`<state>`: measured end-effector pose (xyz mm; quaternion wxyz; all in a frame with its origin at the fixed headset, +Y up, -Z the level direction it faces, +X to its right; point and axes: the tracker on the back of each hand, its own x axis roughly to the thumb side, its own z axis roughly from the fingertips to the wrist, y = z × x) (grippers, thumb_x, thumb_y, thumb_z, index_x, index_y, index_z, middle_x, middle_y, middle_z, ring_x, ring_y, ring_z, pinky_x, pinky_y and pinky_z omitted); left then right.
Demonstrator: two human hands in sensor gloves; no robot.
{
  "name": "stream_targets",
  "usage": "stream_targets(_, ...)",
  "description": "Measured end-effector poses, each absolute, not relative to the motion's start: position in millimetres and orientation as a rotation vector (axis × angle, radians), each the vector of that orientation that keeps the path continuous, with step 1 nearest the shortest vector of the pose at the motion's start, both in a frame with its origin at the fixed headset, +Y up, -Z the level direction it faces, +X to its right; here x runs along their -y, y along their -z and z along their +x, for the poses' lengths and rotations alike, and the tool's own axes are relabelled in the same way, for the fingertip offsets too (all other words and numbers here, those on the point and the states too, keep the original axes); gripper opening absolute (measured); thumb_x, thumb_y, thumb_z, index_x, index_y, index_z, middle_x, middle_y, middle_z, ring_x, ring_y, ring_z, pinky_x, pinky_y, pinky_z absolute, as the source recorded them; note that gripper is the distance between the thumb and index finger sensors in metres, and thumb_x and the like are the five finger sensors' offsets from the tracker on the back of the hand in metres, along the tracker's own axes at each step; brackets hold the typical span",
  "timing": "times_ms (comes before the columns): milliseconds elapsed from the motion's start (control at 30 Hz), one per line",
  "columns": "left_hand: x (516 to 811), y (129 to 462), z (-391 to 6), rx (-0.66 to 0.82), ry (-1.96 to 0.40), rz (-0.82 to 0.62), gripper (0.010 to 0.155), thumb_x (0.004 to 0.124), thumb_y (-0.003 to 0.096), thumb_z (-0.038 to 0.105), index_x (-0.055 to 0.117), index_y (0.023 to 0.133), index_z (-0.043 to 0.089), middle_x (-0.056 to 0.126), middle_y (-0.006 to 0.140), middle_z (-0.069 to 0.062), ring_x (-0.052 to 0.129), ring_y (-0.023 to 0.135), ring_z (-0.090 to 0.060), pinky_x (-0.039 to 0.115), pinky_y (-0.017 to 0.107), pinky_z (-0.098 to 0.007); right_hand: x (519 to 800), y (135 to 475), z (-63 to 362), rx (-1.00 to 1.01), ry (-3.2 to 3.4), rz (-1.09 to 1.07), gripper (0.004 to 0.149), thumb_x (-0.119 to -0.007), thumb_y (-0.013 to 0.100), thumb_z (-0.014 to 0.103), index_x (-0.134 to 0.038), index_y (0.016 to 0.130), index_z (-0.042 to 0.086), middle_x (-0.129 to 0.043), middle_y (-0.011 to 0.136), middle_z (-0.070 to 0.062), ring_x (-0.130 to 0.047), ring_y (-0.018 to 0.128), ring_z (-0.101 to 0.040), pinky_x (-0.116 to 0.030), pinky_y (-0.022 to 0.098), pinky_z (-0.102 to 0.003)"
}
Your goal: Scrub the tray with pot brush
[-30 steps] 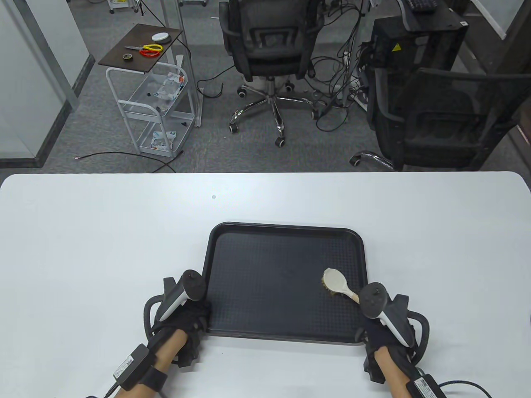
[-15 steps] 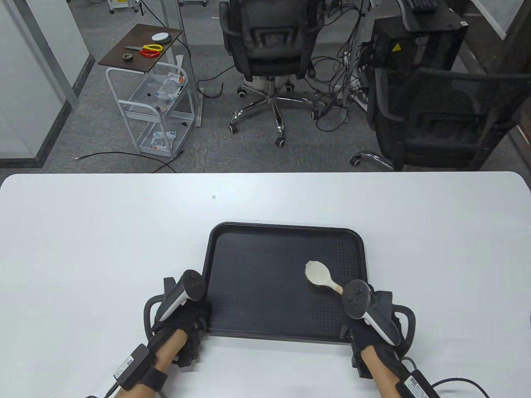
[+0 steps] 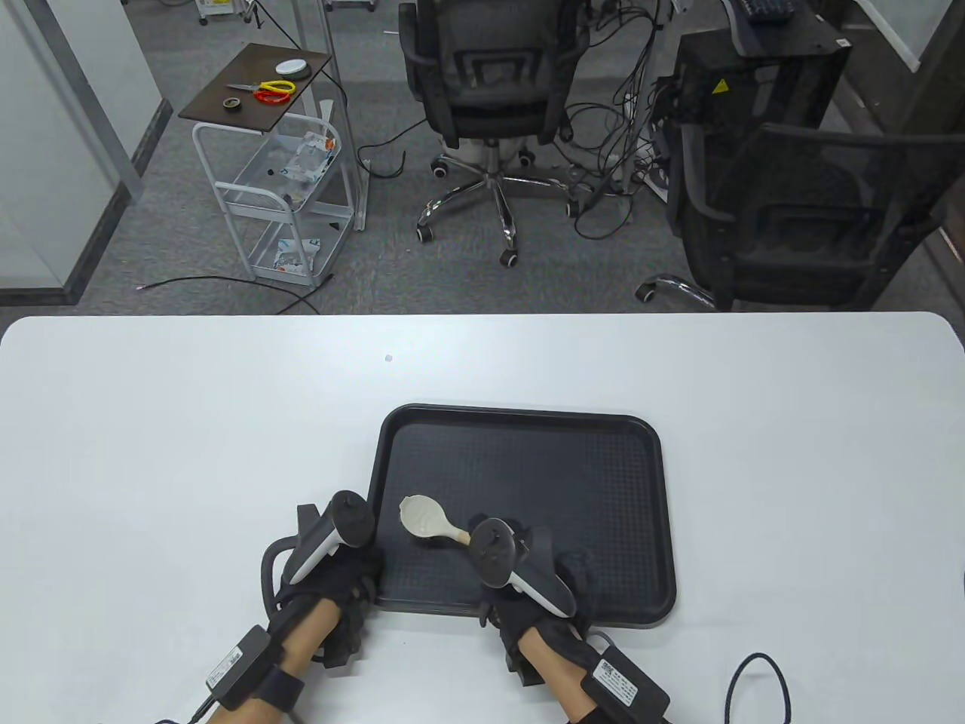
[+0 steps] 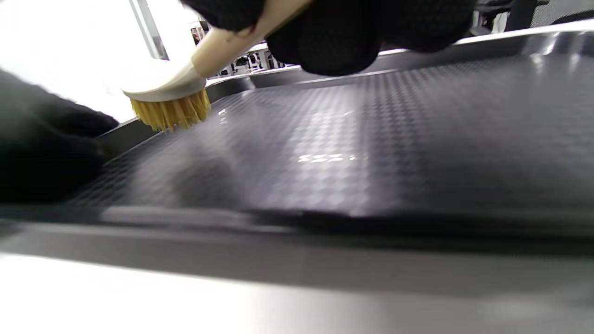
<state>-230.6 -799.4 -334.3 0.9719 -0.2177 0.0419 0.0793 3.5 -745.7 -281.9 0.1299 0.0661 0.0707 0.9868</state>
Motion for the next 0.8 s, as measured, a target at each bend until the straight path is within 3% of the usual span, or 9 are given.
stream_targets(300,799,334,-230,-0.085,-0.158,-0.439,0.076,0.074,0.0447,0.051,0.044,0.104,0.013,0.090,0.043,0.002,0.091,0.038,-0.020,0.066,0.062,-0.048,754,273,17,-0.246,-2.880,0.186,0.053,-0.075,0.049,0.027,-0.065,0.101,0.032,-0.073,0.096,-0.009,-0.088,0.069,-0.025,-0.081,0.047,-0.043)
stream_targets(800,799,334,-230,-0.086,-0.158,-0.440,0.076,0.074,0.0446,0.051,0.044,0.104,0.013,0.090,0.043,0.002,0.091,0.038,-0.020,0.066,0.062,-0.048,748,233,216,-0.268,-2.869,-0.381,0.052,-0.076,0.048,0.024,-0.069,0.099,0.031,-0.074,0.096,-0.012,-0.089,0.068,-0.029,-0.081,0.046,-0.047)
